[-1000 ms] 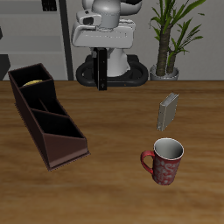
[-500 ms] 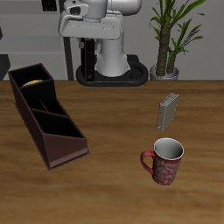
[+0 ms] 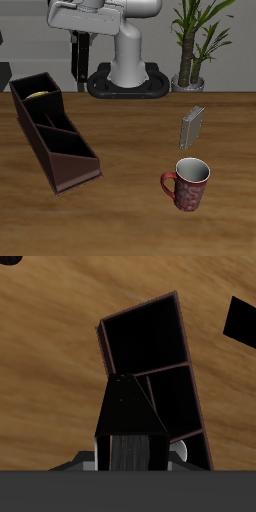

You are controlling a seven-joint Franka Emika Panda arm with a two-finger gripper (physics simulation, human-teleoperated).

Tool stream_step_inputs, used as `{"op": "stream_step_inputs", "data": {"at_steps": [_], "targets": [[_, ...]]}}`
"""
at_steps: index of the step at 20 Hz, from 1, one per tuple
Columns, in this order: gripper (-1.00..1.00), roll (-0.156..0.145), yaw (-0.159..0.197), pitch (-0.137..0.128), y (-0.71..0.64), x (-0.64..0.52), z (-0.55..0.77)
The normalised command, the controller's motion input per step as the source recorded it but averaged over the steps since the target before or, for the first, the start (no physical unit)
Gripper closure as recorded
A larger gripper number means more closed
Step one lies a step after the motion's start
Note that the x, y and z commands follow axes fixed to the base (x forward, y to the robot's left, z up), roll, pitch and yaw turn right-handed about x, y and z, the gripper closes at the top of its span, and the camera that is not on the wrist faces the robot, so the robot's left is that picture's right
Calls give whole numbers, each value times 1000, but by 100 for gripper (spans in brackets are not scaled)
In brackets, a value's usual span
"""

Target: Place the white-yellow mug into the right desk caddy's right compartment and place the black book into the right desk caddy's back compartment

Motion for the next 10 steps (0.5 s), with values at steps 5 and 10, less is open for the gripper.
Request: {"op": "stream_step_inputs", "data": {"at_steps": [5,10], "targets": [[100,-15,2,43,-188,141,63],[100,-39,12,66,-282,247,-28]]}}
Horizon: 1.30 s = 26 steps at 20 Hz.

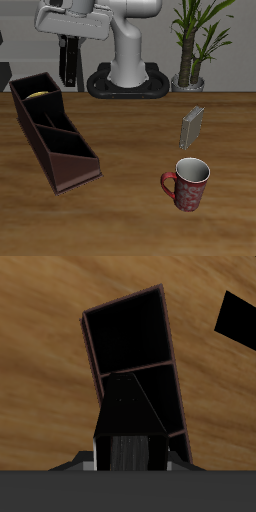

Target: Place the white-yellow mug into the right desk caddy's right compartment and place the black book into the right desk caddy's back compartment

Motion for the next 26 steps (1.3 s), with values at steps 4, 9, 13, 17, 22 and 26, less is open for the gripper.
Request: {"op": "stream_step_inputs", "data": {"at_steps": [4,9,13,17,22,26], "targets": [[100,-38,7,40,-221,164,-48],[100,-21,8,26,-79,129,9],[100,8,27,6,118,81,-27],[100,-13,9,8,-97,117,-67],[100,-23,21,-9,-131,-20,-34],[100,-1,11,4,-139,-64,-61]]}}
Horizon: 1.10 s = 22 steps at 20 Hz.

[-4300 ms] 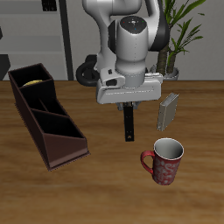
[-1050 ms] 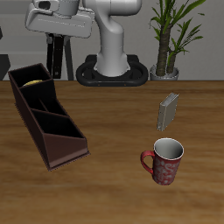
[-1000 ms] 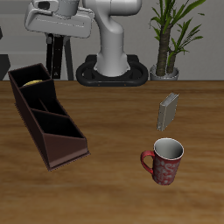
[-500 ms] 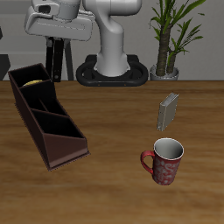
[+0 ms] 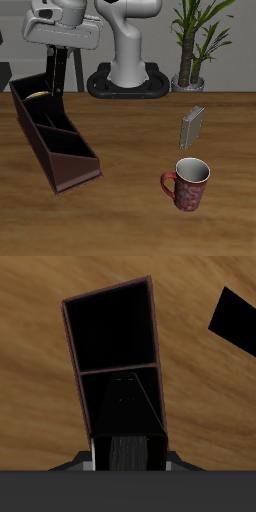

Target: Place the white-yellow mug into the right desk caddy's right compartment and place the black book into the right desk caddy's back compartment

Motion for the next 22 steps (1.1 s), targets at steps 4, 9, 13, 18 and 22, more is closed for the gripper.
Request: {"op": "stream_step_inputs", "data": {"at_steps": [4,9,13,18,22], "targets": [[100,-14,32,-16,-179,-21,-48],[100,-26,-13,15,-188,27,-142],[100,-9,-17,23,-50,61,-179],[100,6,3,25,54,104,-207],[100,0,1,18,-52,52,-146]]}}
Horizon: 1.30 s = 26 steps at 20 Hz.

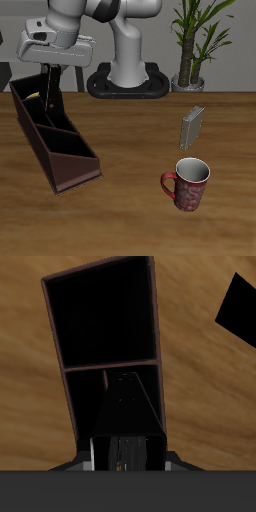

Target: Place the white-yellow mug into the right desk caddy's right compartment and place the black book into the right desk caddy's back compartment

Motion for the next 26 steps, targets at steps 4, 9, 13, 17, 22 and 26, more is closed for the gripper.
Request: {"op": "stream_step_inputs", "data": {"at_steps": [4,9,13,17,22,26], "targets": [[100,-21,-14,16,-133,13,-102],[100,2,-15,18,6,-1,-168],[100,-13,5,10,-121,32,-84],[100,-16,-14,5,-121,-2,-66],[100,-16,-7,7,-95,-3,-97],[100,1,-4,15,-29,38,-94]]}}
